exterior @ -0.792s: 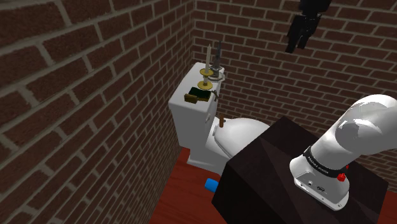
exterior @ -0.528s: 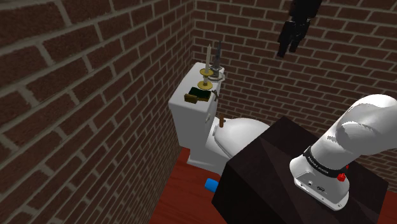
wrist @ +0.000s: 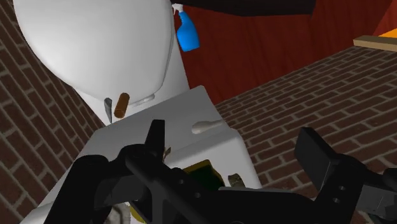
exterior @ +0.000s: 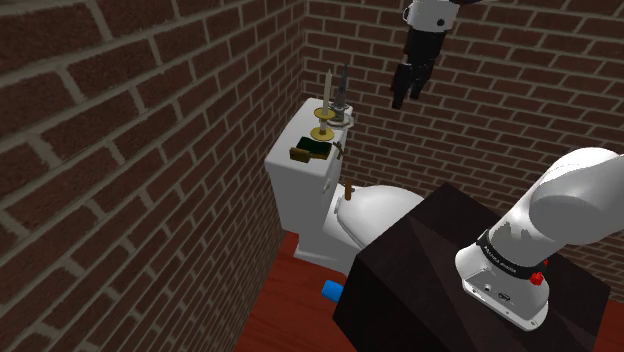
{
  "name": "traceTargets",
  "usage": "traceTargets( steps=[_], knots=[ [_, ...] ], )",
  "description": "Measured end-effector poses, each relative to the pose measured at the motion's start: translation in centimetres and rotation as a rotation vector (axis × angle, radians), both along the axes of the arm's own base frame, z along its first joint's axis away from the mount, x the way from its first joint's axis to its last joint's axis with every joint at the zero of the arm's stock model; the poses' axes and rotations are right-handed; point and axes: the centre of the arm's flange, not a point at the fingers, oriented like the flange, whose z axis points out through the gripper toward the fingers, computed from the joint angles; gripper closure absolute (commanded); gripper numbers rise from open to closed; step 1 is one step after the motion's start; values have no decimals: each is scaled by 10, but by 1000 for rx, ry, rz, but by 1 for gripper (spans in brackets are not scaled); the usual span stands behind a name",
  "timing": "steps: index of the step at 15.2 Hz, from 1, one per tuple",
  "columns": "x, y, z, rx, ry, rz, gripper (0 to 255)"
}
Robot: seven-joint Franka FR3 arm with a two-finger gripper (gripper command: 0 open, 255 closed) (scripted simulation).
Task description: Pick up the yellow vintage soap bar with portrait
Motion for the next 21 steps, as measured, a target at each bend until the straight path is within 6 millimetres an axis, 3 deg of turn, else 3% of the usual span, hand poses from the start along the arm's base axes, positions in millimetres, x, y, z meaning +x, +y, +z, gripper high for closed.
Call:
traceTargets(
  steps=[21],
  knots=[
    [174, 103, -175, -36, -82, 188, 0]
  ],
)
